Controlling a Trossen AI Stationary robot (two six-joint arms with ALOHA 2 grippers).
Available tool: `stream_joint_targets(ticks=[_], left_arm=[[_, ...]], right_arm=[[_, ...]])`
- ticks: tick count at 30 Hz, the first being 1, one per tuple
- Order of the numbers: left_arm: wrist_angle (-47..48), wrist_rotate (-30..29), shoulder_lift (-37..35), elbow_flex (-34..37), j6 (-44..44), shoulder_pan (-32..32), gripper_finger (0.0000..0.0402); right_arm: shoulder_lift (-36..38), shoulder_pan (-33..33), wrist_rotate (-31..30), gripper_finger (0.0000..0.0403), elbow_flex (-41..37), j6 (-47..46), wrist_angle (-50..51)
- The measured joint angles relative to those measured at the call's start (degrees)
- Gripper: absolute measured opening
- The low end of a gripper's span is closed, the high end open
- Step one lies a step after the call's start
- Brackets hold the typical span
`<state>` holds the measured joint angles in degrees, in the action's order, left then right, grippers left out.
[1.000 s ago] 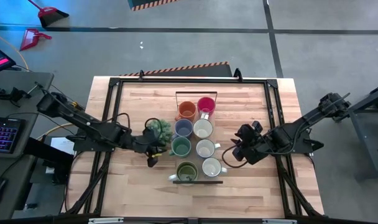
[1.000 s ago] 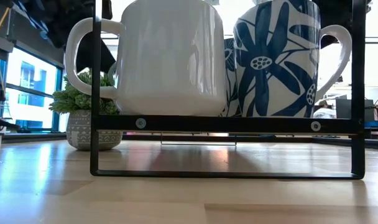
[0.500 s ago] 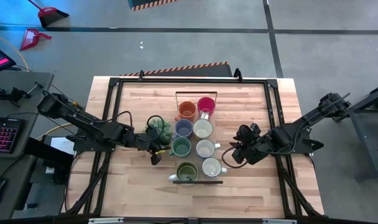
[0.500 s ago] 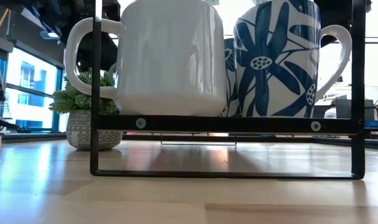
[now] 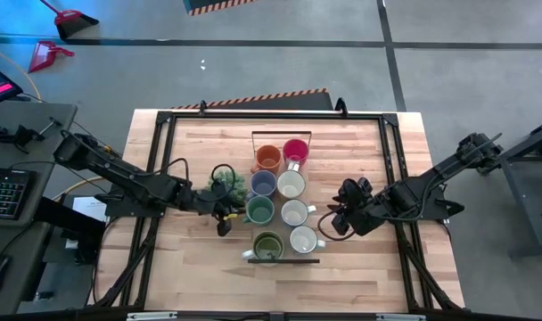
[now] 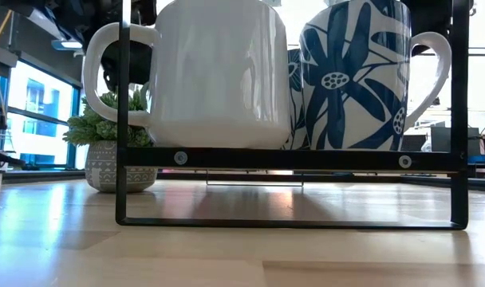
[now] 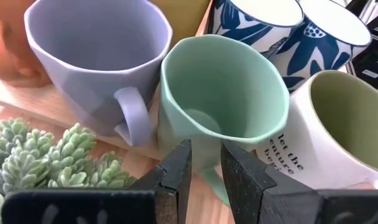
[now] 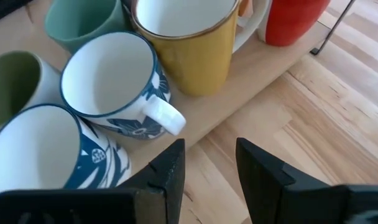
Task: Place coffee mugs
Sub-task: Adjust the mugs
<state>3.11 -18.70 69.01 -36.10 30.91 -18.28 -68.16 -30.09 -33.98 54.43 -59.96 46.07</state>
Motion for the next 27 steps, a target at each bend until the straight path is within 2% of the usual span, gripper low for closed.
stream_joint_targets(ticks=[27], left_arm=[[-3.55, 0.09, 1.9, 0.04, -1.74, 1.07, 0.0074]], right_arm=[[-0.02, 0.09, 0.13, 0.0122, 0.0, 0.0, -1.37]])
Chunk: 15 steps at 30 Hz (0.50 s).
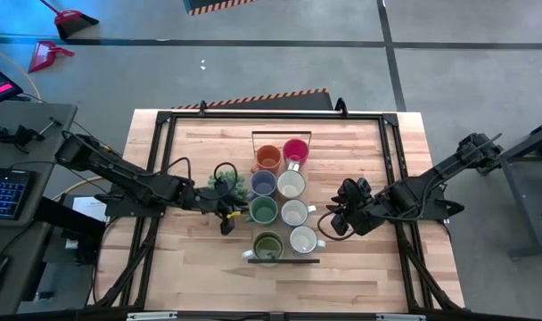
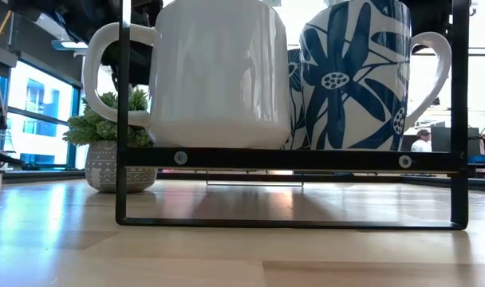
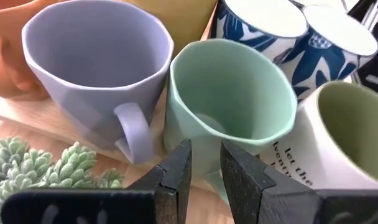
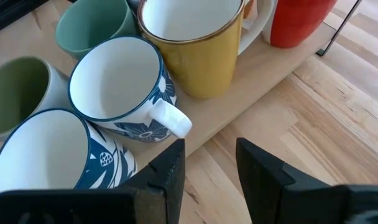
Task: Place coffee mugs
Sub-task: Adjust the mugs
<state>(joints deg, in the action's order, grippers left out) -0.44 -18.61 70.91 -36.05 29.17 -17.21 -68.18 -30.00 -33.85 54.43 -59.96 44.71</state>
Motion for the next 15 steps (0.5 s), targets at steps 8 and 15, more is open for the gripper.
stream_joint_targets(ticks=[8, 15], left_arm=[[-0.26, 1.12, 0.07, -0.02, -2.71, 0.02, 0.0074], [-2.66, 0.35, 0.73, -0.04, -3.33, 0.07, 0.0074]], right_arm=[[0.0, 0.0, 0.04, 0.0122, 0.0, 0.0, 0.0], [0.0, 0.0, 0.04, 0.0122, 0.0, 0.0, -0.02]])
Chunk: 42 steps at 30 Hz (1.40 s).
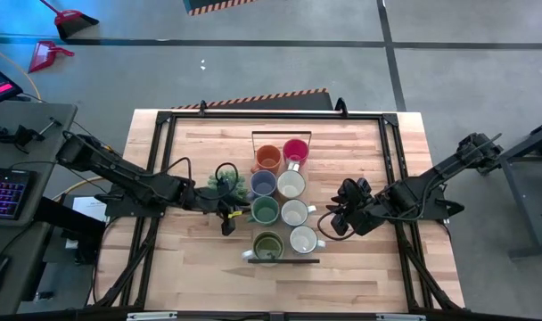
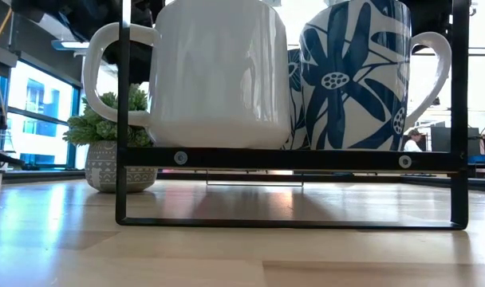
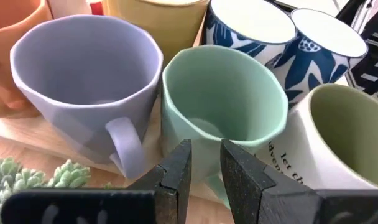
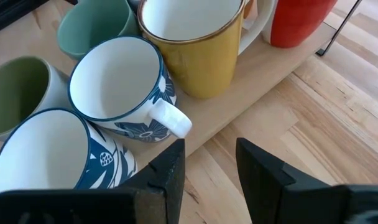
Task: Place coffee mugs
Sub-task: Adjust the mugs
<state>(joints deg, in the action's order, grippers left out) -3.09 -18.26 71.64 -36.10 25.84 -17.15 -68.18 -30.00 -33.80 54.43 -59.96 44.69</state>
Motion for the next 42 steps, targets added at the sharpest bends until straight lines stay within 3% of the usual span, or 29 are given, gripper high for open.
stream_joint_targets(ticks=[18, 33, 42], left_arm=[[-0.14, 1.06, -0.13, -0.03, -1.11, 3.11, 0.0074], [24.27, 4.22, -0.11, -10.99, -10.12, 10.13, 0.0074], [25.59, 2.56, -0.11, -10.99, -11.98, 12.29, 0.0074]], right_arm=[[0.0, 1.98, 0.13, 0.0122, 0.0, 0.95, -0.27], [0.0, 2.36, 5.4, 0.0122, 0.0, 3.45, -0.36], [0.0, 2.36, 5.14, 0.0122, 0.0, 3.48, -0.37]])
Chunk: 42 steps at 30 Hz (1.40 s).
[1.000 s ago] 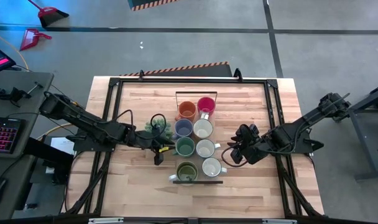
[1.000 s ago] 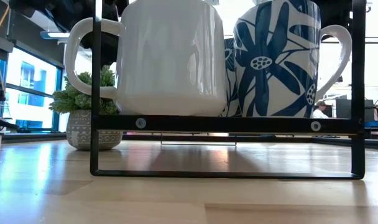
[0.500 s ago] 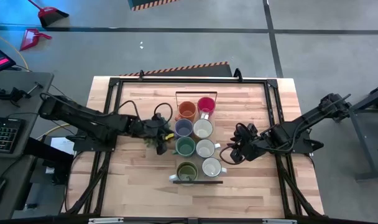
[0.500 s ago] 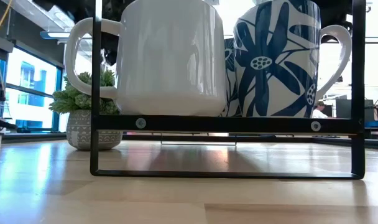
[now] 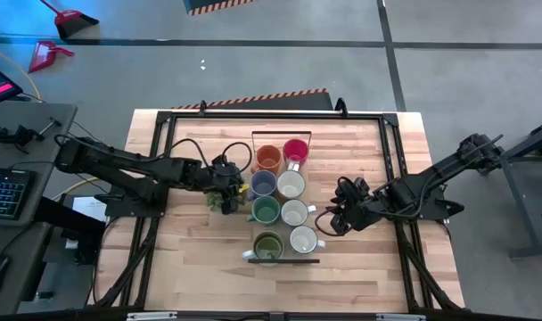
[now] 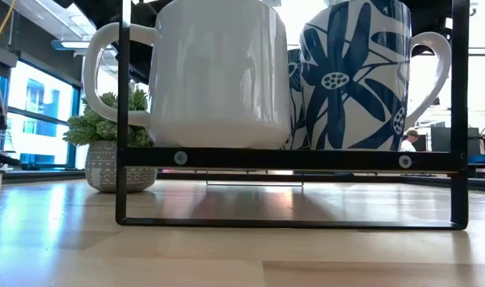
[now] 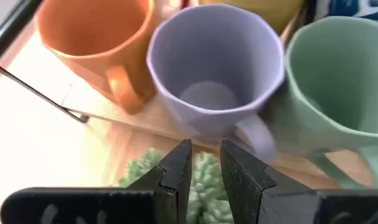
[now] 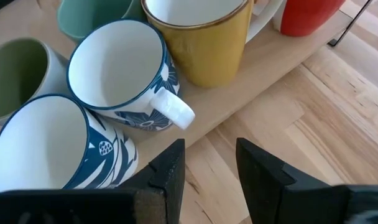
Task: Place coffee mugs
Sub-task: Adjust the mugs
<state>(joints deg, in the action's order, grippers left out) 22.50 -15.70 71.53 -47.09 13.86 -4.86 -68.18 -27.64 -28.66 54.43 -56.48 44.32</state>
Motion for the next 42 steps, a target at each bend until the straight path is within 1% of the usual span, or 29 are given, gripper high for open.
stream_joint_targets(ticks=[5, 10, 18, 25, 32, 38, 42], left_arm=[[-0.04, -0.08, 0.0, 0.0, -1.04, 1.44, 0.0074], [-0.11, -0.09, 0.04, 0.0, -1.56, 1.42, 0.0074], [-3.43, -0.18, 0.52, 0.0, -0.19, 1.47, 0.0074], [-2.67, 1.09, 0.58, 0.02, -1.53, 1.47, 0.0074], [-3.23, 1.62, 3.32, 0.02, -1.08, 1.46, 0.0074], [-5.91, 1.88, 6.3, 0.04, -1.02, 1.46, 0.0074], [-6.85, 1.91, 6.48, 0.04, -1.04, 1.46, 0.0074]], right_arm=[[0.0, 0.0, -1.27, 0.0122, 0.0, 0.06, -1.65], [0.0, 0.0, -2.32, 0.0122, 0.0, 0.82, -1.88], [0.0, 0.0, -2.3, 0.0122, 0.0, 1.37, -2.41], [0.0, 0.0, -1.49, 0.0122, 0.0, 1.46, -2.47], [0.02, 0.02, -1.51, 0.0122, 0.0, 1.48, -2.51], [0.02, 0.0, -1.51, 0.0122, 0.0, 1.44, -2.83], [0.02, 0.0, -1.44, 0.0122, 0.0, 1.43, -3.02]])
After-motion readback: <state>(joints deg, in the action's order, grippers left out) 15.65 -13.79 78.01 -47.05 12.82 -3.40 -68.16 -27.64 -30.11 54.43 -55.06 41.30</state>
